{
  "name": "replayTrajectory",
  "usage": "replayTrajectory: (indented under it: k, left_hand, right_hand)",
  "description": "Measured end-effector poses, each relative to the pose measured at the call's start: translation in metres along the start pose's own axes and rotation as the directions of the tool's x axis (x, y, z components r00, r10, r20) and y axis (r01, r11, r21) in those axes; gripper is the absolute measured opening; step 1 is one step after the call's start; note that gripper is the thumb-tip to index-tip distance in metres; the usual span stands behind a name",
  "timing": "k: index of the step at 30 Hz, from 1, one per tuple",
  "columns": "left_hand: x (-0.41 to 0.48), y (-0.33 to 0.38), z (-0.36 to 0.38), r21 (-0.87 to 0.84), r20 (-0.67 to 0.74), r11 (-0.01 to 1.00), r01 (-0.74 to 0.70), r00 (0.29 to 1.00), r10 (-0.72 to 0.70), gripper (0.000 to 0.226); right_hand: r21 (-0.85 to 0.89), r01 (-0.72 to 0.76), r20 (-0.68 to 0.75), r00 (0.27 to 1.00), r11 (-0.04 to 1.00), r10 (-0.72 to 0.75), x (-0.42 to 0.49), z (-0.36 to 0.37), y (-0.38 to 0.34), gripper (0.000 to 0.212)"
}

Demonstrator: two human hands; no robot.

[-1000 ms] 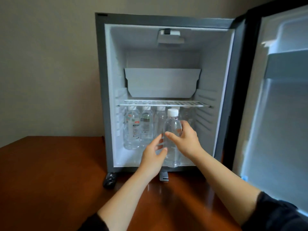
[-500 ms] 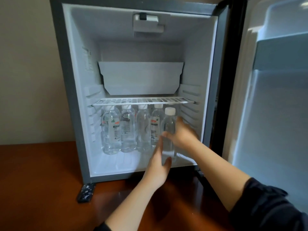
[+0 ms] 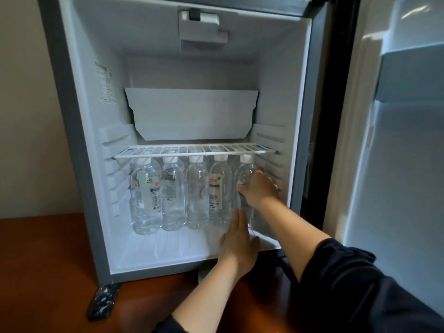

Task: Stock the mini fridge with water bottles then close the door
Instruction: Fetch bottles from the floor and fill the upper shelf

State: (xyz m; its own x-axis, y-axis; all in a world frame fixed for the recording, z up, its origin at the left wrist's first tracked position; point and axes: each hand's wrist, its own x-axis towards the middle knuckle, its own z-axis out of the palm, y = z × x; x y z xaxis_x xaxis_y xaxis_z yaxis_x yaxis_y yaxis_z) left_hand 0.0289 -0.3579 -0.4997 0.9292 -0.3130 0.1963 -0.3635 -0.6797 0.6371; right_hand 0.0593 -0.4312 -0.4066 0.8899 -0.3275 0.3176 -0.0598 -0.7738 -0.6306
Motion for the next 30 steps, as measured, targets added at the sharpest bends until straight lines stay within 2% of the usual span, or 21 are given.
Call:
replayTrajectory:
  k: [6, 9, 11, 15, 19, 21, 25, 30]
  left_hand:
    - [0.015, -0.005, -0.006, 0.042, 0.032, 0.999, 0.025, 0.999, -0.027, 0.073]
    - [0.018, -0.009, -0.007, -0.029, 0.036, 0.999, 0.034, 0.999, -0.032, 0.074]
    - [0.013, -0.014, -0.011, -0.038, 0.014, 0.999, 0.003, 1.0, -0.002, 0.073]
    - [-0.008, -0.024, -0.032, 0.061, 0.004, 0.997, -0.053, 0.999, 0.053, 0.069]
    - [-0.033, -0.025, -0.063, 0.039, -0.006, 0.997, -0.061, 0.998, 0.061, 0.065]
    - [-0.048, -0.028, -0.079, 0.063, 0.022, 0.997, -0.051, 0.998, 0.05, 0.056]
    - [-0.086, -0.037, -0.109, 0.152, 0.052, 0.988, 0.014, 0.998, -0.022, 0.043]
    - [-0.152, -0.054, -0.154, 0.412, 0.027, 0.907, 0.084, 0.994, -0.105, 0.037]
  right_hand:
    - [0.056, 0.023, -0.002, 1.0, 0.998, -0.023, 0.01, 0.009, 0.002, 0.041]
    - [0.071, 0.014, -0.001, 1.0, 0.997, -0.014, 0.011, 0.013, 0.003, 0.049]
    - [0.005, 0.0, 0.039, 0.999, 1.0, 0.0, 0.011, 0.012, 0.004, 0.051]
    - [-0.255, 0.014, 0.118, 0.993, 0.967, 0.017, 0.004, 0.003, 0.007, 0.032]
    - [-0.346, 0.111, 0.22, 0.975, 0.932, -0.035, -0.014, -0.001, -0.002, 0.019]
    - [-0.328, 0.166, 0.296, 0.953, 0.93, -0.066, -0.028, -0.004, -0.012, 0.013]
    - [-0.259, 0.315, 0.454, 0.874, 0.913, -0.172, -0.065, -0.007, -0.038, 0.016]
    - [-0.239, 0.498, 0.594, 0.754, 0.834, -0.28, -0.118, 0.006, -0.075, 0.027]
